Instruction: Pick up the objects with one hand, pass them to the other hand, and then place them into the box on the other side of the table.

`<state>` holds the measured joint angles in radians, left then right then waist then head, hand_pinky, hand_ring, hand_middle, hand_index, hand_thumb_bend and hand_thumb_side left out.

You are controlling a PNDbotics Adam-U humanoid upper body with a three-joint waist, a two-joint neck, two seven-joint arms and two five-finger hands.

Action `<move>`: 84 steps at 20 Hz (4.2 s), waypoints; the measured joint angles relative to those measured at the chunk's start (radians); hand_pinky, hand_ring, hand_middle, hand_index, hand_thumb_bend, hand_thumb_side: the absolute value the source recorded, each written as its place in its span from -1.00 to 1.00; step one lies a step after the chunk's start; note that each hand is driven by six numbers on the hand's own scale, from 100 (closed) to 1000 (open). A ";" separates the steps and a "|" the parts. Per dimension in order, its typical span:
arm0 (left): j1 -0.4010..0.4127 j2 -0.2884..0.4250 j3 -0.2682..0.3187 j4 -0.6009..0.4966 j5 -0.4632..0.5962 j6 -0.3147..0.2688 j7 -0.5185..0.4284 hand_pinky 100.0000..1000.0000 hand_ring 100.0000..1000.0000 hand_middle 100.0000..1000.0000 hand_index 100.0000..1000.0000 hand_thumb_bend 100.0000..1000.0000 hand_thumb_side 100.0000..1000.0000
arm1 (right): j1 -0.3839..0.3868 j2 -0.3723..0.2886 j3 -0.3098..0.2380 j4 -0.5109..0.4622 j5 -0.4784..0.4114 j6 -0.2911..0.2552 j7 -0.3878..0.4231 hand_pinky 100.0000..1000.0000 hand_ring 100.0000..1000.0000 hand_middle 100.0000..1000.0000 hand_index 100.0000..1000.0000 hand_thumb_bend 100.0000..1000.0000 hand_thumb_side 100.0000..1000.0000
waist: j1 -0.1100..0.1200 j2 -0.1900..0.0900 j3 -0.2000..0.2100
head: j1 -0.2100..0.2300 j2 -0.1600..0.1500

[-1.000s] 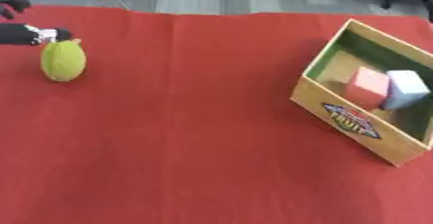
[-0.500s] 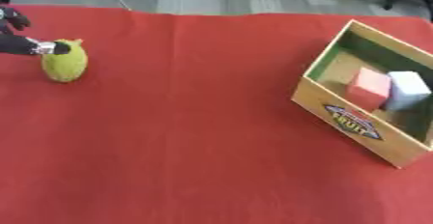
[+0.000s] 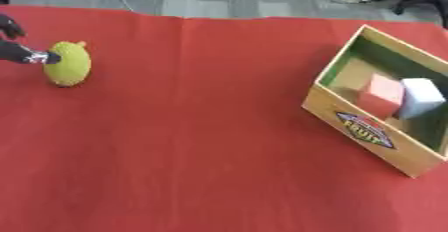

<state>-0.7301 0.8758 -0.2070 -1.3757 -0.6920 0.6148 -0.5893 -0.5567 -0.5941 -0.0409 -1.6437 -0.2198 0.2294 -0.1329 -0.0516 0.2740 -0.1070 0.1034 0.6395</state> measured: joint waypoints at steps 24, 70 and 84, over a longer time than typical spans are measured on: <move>-0.030 -0.066 0.010 0.096 -0.027 0.028 0.018 0.61 0.54 0.43 0.58 0.23 0.18 | 0.002 0.010 0.000 0.009 0.018 0.005 0.006 0.82 0.69 0.47 0.84 -1.00 0.05 | -0.017 0.025 -0.010 | 0.018 -0.010; 0.131 0.008 -0.013 -0.547 0.266 0.025 0.154 0.44 0.09 -0.08 -0.26 -1.00 -0.64 | -0.004 0.010 0.012 0.005 0.021 -0.002 0.035 0.82 0.70 0.47 0.84 -1.00 -0.12 | -0.013 -0.008 0.012 | -0.020 0.008; 0.168 -0.080 -0.076 -0.604 0.309 -0.199 0.460 0.39 0.04 -0.12 -0.27 -1.00 -0.73 | -0.061 -0.002 0.067 -0.101 0.102 -0.030 0.157 0.83 0.77 0.58 0.89 -1.00 -0.37 | -0.019 -0.019 0.014 | -0.056 0.008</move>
<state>-0.5619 0.7962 -0.2828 -1.9797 -0.3834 0.4155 -0.1293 -0.6179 -0.5966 0.0262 -1.7447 -0.1174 0.1993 0.0241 -0.0705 0.2552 -0.0935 0.0478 0.6477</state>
